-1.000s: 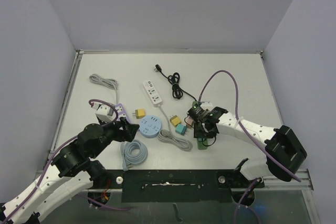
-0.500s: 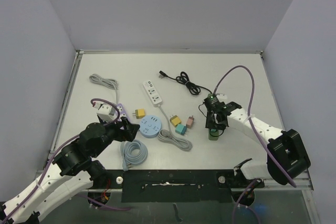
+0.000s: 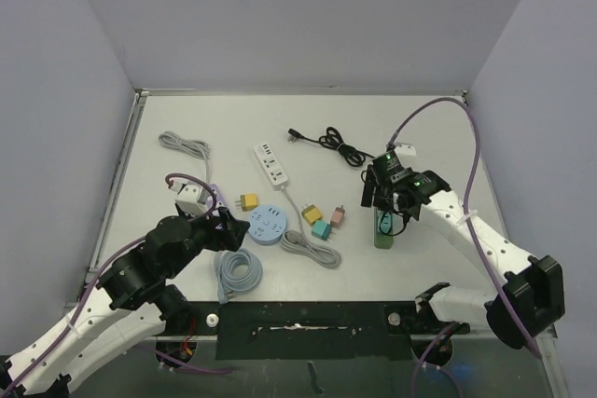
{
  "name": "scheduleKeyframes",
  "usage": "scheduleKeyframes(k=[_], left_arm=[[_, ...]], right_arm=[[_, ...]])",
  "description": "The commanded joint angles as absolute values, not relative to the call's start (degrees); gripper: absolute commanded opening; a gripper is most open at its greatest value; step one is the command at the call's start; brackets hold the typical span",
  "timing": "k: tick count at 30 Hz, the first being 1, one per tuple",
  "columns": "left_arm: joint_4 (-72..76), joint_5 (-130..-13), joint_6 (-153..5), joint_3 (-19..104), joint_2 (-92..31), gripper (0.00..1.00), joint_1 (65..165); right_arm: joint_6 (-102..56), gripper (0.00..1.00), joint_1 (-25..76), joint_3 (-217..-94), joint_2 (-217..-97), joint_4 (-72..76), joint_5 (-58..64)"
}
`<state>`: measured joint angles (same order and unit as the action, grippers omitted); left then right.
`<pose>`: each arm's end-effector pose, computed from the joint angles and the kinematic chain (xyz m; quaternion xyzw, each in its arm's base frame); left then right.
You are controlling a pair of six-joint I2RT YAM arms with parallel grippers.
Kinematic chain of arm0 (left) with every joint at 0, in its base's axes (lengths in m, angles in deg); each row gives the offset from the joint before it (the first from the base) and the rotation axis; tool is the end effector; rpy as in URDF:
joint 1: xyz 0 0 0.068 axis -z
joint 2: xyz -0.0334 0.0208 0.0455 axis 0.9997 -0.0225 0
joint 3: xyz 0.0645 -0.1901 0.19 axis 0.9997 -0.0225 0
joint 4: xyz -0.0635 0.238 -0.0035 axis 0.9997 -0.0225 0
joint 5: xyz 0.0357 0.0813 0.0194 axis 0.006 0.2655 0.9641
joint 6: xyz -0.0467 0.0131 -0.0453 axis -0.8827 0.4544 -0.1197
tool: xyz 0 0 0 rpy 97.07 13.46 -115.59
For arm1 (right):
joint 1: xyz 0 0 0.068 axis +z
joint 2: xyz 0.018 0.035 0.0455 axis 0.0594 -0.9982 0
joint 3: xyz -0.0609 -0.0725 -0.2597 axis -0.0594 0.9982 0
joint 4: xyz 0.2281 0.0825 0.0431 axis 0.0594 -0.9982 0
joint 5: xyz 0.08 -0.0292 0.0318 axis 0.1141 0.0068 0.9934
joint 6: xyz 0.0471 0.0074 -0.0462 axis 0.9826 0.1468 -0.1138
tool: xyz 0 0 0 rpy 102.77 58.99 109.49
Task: Insert the plug
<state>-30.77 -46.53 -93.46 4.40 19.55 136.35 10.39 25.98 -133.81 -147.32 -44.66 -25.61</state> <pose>0.0863 -0.0721 0.2752 0.0400 0.8243 -0.2557 0.5035 0.2038 0.0935 0.2434 0.1292 0.9522 -0.0202 0.2760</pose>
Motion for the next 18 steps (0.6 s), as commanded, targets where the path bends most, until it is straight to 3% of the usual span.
scheduleKeyframes(k=[1, 10, 18], left_arm=[[-28.0, -46.3, -93.0, 5.9, 18.4, 0.78, 136.4], [-25.4, -48.0, -94.4, 5.3, 16.6, 0.78, 136.4], [-23.4, -49.8, -96.6, 3.6, 15.3, 0.78, 136.4]], right_arm=[[8.7, 0.71, 27.6, -140.1, -143.4, -45.6, -27.5], [12.2, 0.71, 34.8, -142.9, -153.1, -36.6, -24.5], [21.1, 0.63, 35.6, -140.3, -163.5, -29.0, -22.1]])
